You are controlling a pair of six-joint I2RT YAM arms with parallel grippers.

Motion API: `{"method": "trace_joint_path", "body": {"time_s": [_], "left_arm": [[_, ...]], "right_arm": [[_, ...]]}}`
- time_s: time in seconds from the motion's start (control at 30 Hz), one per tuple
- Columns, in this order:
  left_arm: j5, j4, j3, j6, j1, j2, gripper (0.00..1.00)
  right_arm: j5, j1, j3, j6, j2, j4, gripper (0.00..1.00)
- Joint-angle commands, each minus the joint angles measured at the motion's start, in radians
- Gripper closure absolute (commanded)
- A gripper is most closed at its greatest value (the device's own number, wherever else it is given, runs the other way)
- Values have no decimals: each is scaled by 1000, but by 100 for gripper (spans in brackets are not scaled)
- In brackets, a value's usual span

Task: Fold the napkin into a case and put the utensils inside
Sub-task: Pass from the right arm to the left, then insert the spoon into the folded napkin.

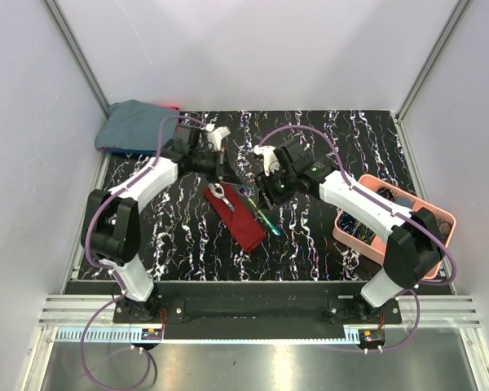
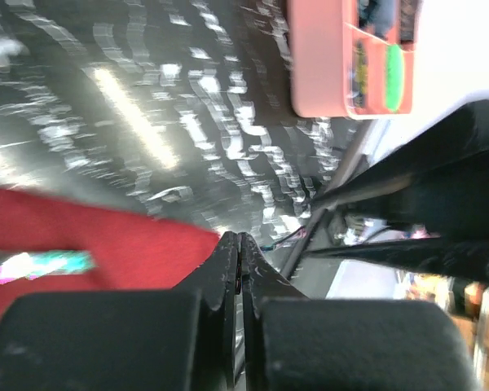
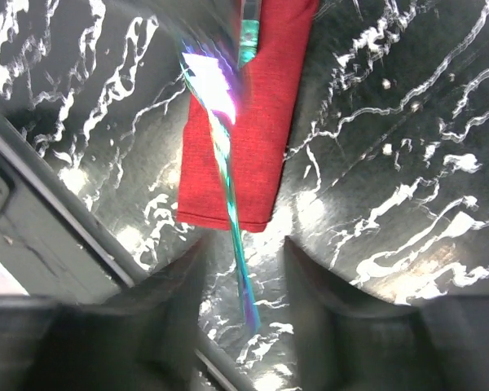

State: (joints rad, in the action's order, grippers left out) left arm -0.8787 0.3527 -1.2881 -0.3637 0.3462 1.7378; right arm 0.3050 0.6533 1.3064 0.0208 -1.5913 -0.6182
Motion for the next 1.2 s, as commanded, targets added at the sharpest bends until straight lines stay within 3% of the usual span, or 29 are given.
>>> {"method": "trace_joint_path", "body": {"time_s": [0.0, 0.07, 0.2, 0.23, 0.43, 0.6, 1.17], "left_arm": [[-32, 95, 9, 242, -145, -102, 100], [-29, 129, 16, 310, -220, -113, 100], [-28, 245, -22, 471, -309, -94, 100], [-26, 285, -46, 527, -338, -86, 100], [-40, 301, -92, 568, -411, 23, 100], [-36, 287, -105, 562, -426, 98, 100], [-106, 221, -168, 497, -426, 167, 100]], "right_arm": [[-92, 5, -47, 151, 31, -18, 46], [-78, 0, -79, 218, 10, -15, 46], [-1, -14, -200, 287, -12, 24, 69], [15, -14, -225, 297, -4, 43, 71], [106, -14, -335, 314, 8, 95, 94], [157, -12, -397, 343, 1, 149, 100], [195, 0, -374, 447, -180, 313, 100]]}}
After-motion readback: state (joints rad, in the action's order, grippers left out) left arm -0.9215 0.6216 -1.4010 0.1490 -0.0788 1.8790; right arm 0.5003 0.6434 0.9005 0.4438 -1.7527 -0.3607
